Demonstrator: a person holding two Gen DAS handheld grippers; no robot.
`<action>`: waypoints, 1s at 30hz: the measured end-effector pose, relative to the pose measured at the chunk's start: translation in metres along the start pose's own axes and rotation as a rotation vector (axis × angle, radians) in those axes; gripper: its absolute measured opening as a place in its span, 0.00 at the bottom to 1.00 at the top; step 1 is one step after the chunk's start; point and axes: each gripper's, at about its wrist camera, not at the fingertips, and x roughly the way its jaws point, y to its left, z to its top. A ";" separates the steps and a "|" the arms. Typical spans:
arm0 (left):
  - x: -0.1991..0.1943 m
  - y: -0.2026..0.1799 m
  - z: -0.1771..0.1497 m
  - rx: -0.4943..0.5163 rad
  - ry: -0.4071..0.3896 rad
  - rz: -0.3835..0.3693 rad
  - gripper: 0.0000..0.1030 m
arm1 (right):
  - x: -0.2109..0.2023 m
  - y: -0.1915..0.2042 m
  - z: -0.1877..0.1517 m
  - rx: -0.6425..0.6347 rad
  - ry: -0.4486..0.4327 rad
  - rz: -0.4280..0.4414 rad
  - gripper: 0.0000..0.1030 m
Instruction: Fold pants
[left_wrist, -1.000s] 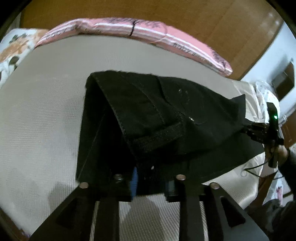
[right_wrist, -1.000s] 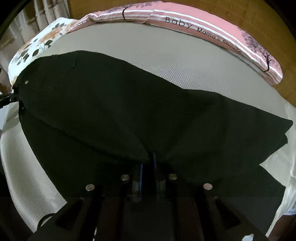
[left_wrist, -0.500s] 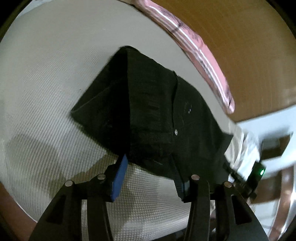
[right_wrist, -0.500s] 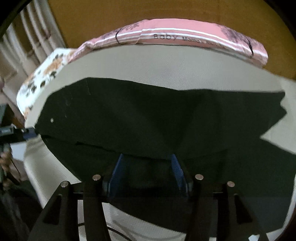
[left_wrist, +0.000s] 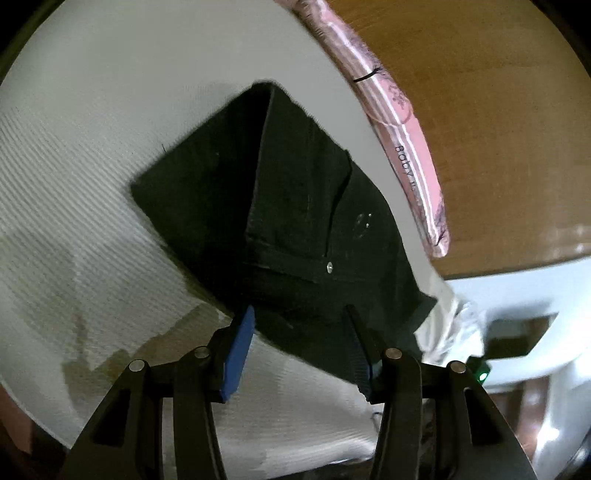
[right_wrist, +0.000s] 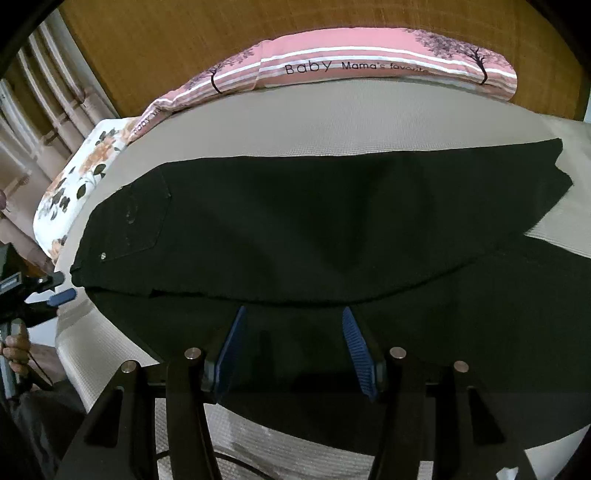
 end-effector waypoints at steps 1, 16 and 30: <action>0.003 -0.001 0.002 -0.017 0.005 -0.008 0.49 | 0.000 0.000 0.000 0.003 -0.001 0.004 0.50; -0.022 -0.019 0.033 -0.007 -0.163 -0.009 0.14 | 0.001 -0.067 -0.009 0.378 -0.057 0.105 0.50; -0.013 -0.014 0.043 -0.004 -0.137 0.047 0.14 | -0.011 -0.166 0.002 0.675 -0.188 -0.010 0.47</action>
